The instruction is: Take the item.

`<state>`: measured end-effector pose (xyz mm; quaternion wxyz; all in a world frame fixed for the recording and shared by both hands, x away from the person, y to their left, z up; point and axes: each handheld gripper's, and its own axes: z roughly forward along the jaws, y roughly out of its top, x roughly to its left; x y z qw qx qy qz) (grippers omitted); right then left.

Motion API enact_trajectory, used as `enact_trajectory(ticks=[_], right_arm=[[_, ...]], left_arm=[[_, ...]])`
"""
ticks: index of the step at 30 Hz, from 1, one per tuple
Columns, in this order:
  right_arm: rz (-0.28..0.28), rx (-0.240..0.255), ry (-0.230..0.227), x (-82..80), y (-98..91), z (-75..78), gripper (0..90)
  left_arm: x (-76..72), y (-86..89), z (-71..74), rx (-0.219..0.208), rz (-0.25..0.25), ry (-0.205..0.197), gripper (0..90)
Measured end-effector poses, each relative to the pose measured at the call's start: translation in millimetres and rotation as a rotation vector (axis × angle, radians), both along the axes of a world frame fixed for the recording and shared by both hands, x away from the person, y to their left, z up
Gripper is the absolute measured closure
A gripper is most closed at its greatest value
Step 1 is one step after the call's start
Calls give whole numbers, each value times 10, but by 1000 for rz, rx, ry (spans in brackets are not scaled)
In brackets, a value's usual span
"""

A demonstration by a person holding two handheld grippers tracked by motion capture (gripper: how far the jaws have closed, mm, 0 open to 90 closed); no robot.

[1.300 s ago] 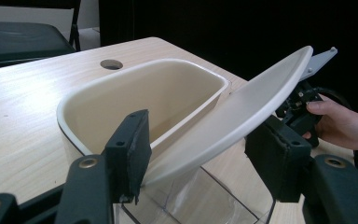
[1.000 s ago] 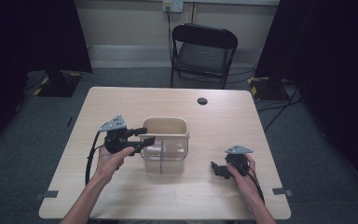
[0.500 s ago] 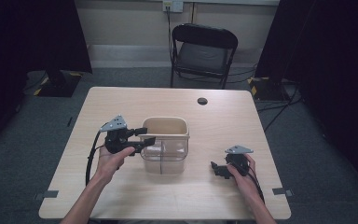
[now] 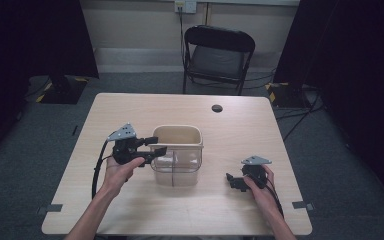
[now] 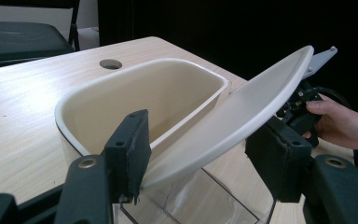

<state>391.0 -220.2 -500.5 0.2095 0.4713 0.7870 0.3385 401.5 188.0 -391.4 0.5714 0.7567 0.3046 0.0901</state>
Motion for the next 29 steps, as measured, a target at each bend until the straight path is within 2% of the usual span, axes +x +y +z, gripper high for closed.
enact_trajectory(ticks=[29], right_arm=[[0, 0, 0, 0, 0, 0, 116]], left_arm=[[3, 1, 0, 4, -1, -3, 398]])
